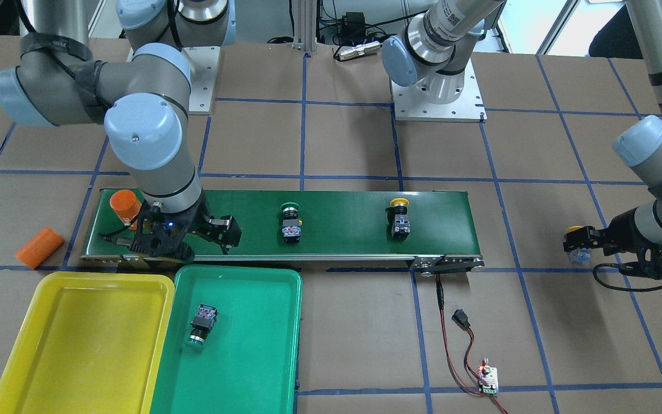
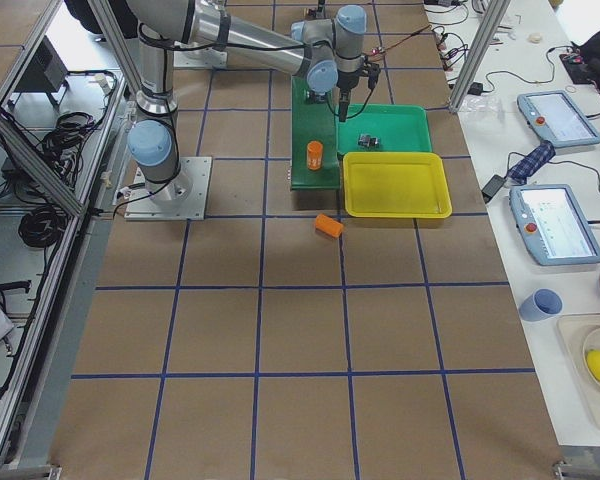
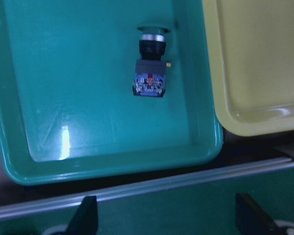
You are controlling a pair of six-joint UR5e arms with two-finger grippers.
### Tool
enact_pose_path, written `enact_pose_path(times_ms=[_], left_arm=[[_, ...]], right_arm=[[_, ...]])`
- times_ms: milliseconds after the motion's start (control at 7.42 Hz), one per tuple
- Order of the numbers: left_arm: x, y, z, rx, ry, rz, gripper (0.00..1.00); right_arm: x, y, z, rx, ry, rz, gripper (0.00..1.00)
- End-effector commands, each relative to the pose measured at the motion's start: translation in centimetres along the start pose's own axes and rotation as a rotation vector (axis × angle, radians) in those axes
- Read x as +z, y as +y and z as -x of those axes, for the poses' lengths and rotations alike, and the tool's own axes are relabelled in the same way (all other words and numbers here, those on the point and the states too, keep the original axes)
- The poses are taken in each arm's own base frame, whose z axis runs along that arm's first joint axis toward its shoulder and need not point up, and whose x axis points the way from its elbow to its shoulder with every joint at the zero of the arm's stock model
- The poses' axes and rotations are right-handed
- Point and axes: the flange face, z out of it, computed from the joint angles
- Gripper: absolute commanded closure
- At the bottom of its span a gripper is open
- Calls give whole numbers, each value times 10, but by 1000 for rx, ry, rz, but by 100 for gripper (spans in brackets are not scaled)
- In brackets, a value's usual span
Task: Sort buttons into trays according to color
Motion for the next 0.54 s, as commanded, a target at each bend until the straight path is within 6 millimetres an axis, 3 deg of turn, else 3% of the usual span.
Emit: enact_pose_path(times_ms=[0,135,270,404], left_arm=[[16,2,11,-6,5,22,0],[22,0,11,-4,10,28,23],[26,-2,9,-7,18,35,60],[27,-1,9,-7,19,39,84]], right_arm=[[2,43,28,-8,-33,33,0],[9,53,49,-30,-39,21,0],[22,52,61,-47,-48,0,0],[36,49,64,-50,-48,1,0]])
